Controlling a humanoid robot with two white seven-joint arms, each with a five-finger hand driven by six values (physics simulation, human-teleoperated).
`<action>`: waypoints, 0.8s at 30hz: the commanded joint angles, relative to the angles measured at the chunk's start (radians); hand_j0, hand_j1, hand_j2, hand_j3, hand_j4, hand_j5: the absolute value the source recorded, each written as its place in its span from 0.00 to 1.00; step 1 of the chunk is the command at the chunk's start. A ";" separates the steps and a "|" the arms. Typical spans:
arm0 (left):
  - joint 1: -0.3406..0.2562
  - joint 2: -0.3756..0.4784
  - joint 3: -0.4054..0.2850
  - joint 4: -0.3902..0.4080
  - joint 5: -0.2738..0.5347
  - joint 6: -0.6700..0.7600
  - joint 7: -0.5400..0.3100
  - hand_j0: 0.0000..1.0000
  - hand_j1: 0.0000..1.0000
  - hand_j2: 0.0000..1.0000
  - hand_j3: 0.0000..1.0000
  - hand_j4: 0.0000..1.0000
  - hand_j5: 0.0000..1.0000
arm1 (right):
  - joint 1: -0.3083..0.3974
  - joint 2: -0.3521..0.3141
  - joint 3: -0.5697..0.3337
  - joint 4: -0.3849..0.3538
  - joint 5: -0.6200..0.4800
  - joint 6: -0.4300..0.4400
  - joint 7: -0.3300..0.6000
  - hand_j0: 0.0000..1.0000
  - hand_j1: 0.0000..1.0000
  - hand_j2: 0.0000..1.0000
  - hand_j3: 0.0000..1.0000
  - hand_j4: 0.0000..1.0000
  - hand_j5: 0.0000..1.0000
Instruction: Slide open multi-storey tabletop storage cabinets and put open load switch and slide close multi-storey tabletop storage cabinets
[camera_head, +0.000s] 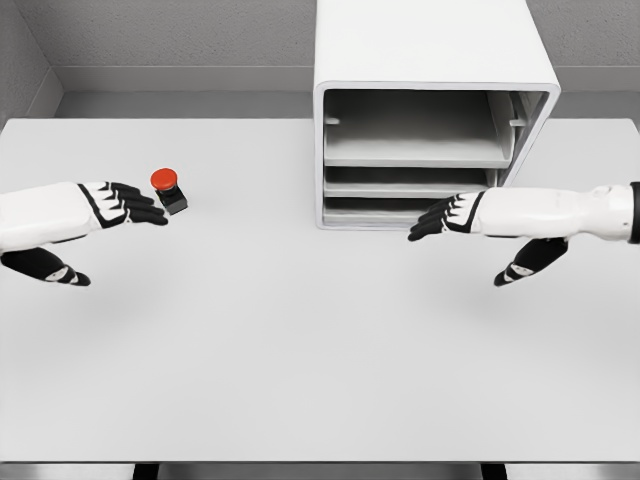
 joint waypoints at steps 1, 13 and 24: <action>-0.002 -0.029 -0.004 -0.002 -0.044 0.003 -0.003 1.00 1.00 1.00 1.00 1.00 1.00 | 0.000 0.005 -0.003 0.001 -0.007 0.003 0.000 1.00 1.00 1.00 1.00 1.00 1.00; -0.383 -0.240 -0.311 0.363 -0.182 0.003 -0.003 1.00 1.00 1.00 1.00 1.00 1.00 | -0.091 0.105 0.002 0.029 0.043 0.003 0.000 1.00 1.00 1.00 1.00 1.00 1.00; -0.584 -0.349 -0.509 0.571 -0.289 0.003 -0.003 1.00 1.00 1.00 1.00 1.00 1.00 | -0.138 0.208 0.011 0.153 0.043 0.204 0.000 1.00 1.00 1.00 1.00 1.00 1.00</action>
